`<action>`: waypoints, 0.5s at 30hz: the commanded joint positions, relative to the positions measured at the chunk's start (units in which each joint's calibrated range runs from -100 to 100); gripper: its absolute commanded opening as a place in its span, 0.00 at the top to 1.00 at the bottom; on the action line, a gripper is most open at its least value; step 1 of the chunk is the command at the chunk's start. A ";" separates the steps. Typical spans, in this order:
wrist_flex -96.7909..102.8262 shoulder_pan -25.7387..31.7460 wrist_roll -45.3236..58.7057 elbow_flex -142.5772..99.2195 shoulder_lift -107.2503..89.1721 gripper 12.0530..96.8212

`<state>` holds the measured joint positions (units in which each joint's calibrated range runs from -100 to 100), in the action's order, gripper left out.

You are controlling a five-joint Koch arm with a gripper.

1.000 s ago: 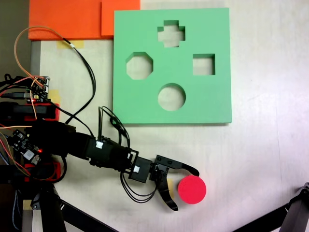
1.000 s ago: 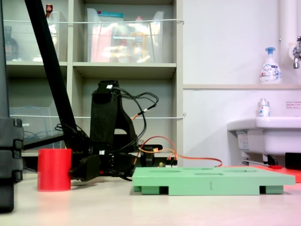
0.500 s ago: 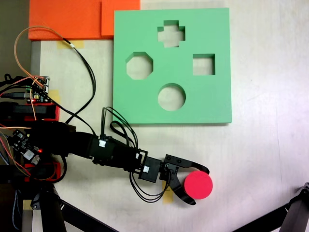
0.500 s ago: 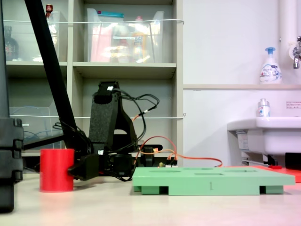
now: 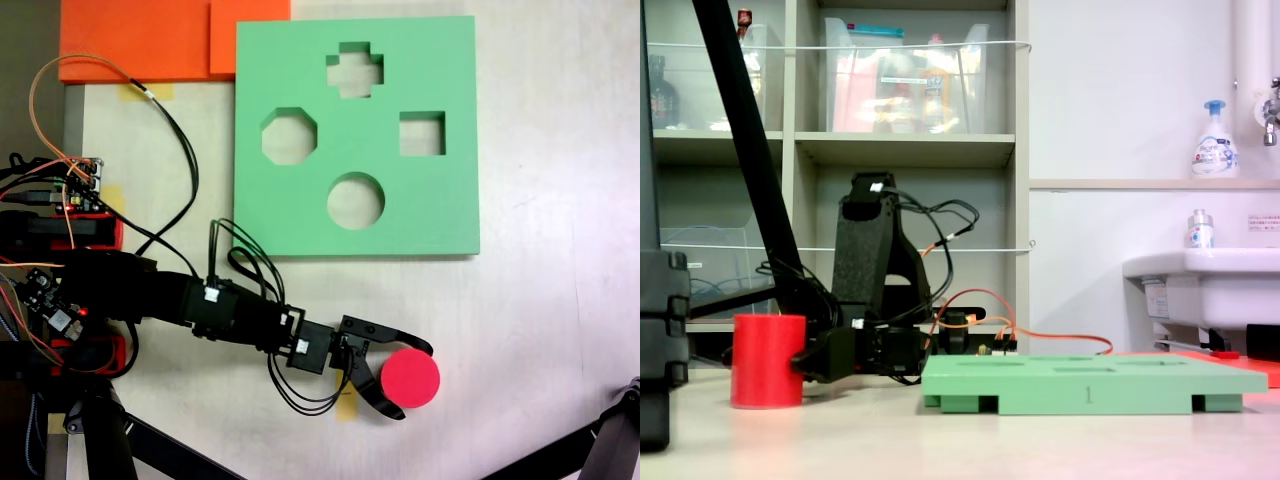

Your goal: Put the cylinder block into the corresponding hole

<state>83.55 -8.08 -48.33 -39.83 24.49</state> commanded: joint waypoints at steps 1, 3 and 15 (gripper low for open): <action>2.39 0.39 -0.24 -1.04 -6.47 0.76; 1.91 1.07 -0.34 -3.44 -13.87 0.76; -20.34 11.33 -0.73 -7.72 -58.70 0.76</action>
<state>62.31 1.78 -48.47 -48.85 -28.04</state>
